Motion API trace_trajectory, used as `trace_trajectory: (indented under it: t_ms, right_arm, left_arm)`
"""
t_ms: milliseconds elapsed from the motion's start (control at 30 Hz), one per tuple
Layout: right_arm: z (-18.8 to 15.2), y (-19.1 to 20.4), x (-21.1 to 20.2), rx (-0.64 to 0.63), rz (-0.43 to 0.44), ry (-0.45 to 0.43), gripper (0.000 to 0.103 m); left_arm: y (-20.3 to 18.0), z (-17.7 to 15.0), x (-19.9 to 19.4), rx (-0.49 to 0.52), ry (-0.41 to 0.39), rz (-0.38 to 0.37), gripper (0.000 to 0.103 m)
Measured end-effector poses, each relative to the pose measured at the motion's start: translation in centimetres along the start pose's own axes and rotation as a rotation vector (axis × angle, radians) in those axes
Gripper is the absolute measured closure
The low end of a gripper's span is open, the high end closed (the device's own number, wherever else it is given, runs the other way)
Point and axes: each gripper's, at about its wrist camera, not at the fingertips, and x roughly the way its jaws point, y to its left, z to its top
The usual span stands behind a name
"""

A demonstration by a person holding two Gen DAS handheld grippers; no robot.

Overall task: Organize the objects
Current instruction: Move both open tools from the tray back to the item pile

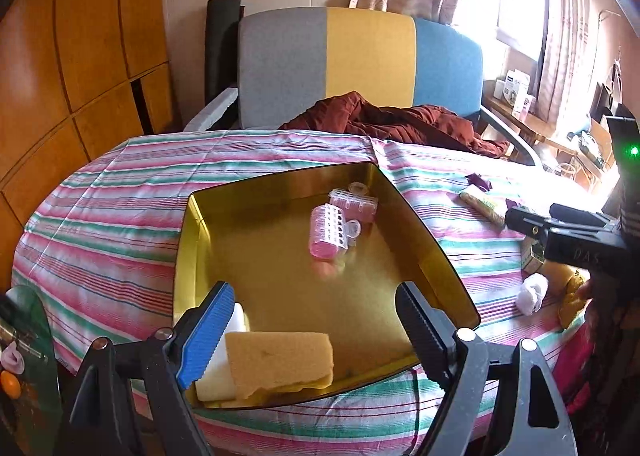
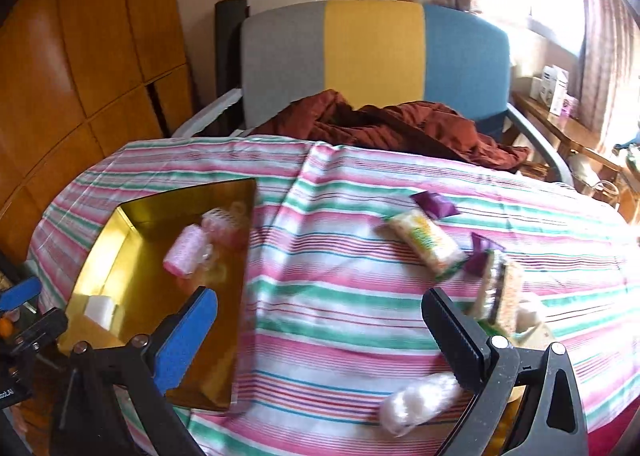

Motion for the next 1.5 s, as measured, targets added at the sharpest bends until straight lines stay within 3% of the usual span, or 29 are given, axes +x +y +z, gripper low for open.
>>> trace_trajectory:
  t_ms: [533,867,1167,1500]
  right_arm:
    - [2.9,-8.8,0.6,0.041,-0.156,-0.023,0.0]
    - [3.3,-18.2,1.8,0.215,-0.284,-0.057,0.0]
    - [1.2,-23.8,2.4,0.459,-0.249,-0.03,0.0]
    - [1.2,-24.2,1.2,0.505,-0.196,-0.07,0.0]
  left_arm:
    - [-3.6,1.2,2.0,0.09,0.032,-0.036,0.019]
    - [-5.7,1.8,3.7,0.094,0.102,-0.108,0.019]
    - [-9.7,4.0,5.9,0.112,0.159,-0.182,0.019]
    - [-17.9,9.1,11.3,0.08,0.274,-0.325,0.02]
